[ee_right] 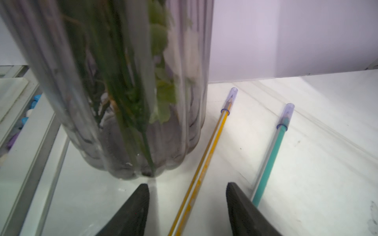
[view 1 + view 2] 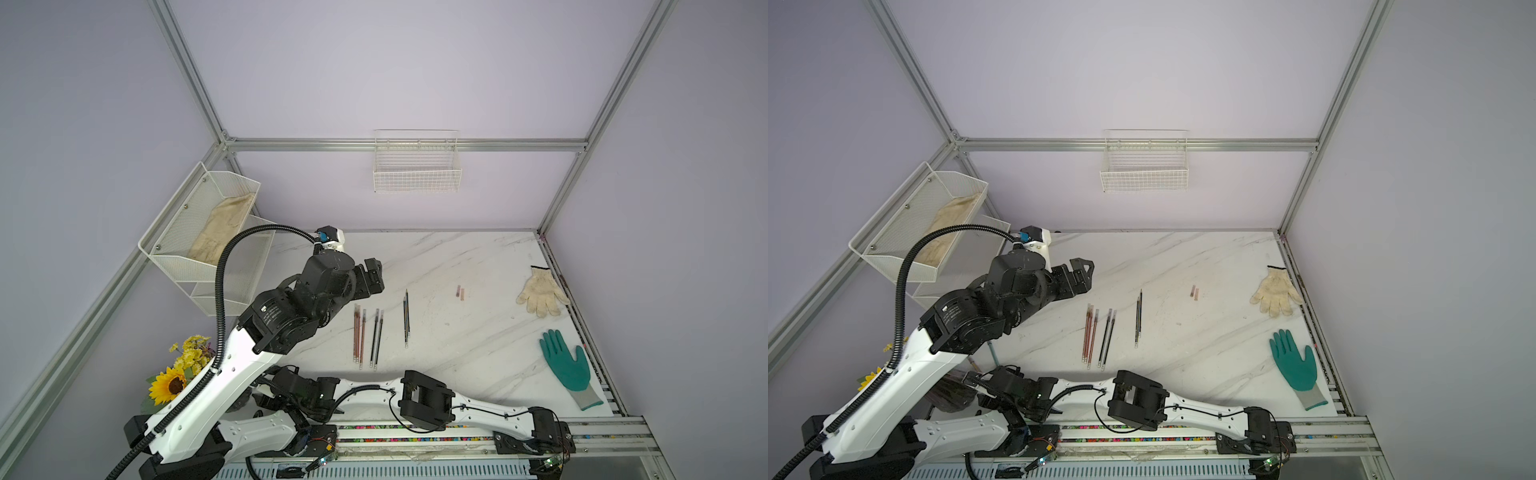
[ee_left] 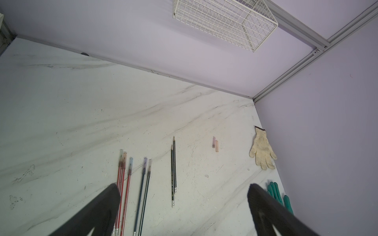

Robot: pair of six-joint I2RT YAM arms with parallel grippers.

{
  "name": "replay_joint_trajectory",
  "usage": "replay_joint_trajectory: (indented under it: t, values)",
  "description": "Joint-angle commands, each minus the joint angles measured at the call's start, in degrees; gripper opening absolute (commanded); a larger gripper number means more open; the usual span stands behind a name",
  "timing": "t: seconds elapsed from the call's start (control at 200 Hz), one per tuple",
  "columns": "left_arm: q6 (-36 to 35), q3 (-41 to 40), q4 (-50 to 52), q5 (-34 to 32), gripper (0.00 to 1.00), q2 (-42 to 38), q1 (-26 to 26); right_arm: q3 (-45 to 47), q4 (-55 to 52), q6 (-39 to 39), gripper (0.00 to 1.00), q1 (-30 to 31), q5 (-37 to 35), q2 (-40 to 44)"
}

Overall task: Remove the protective cover of the pencils
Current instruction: Adjust the pencil at the center of the board.

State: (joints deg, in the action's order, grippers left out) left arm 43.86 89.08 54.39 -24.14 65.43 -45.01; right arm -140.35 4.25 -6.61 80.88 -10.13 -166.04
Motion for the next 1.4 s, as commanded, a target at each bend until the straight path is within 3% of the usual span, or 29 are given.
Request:
replay_joint_trajectory:
  t: [0.0,0.345,0.795,1.13,1.395]
  values:
    - [-1.05,-1.88,-1.66,0.30,0.97,-1.53,0.41,1.69,-1.61,-0.46,0.58,0.58,-5.53,1.21]
    - [-1.14,-2.24,-1.66,0.17,0.97,-2.06,0.75,0.21,-2.29,0.56,0.35,1.03,-8.62,1.08]
    - [-1.14,-2.15,-1.83,0.56,0.97,-1.93,0.94,-0.19,-3.68,6.73,0.15,1.12,-14.34,1.42]
    - [-1.14,-2.24,-1.81,0.85,0.97,-1.81,0.98,-2.06,-5.41,8.34,0.12,1.12,-14.10,0.32]
    - [-1.31,-2.24,-1.94,0.82,0.98,-1.85,0.98,-0.62,-5.77,7.83,0.22,1.12,-13.30,0.94]
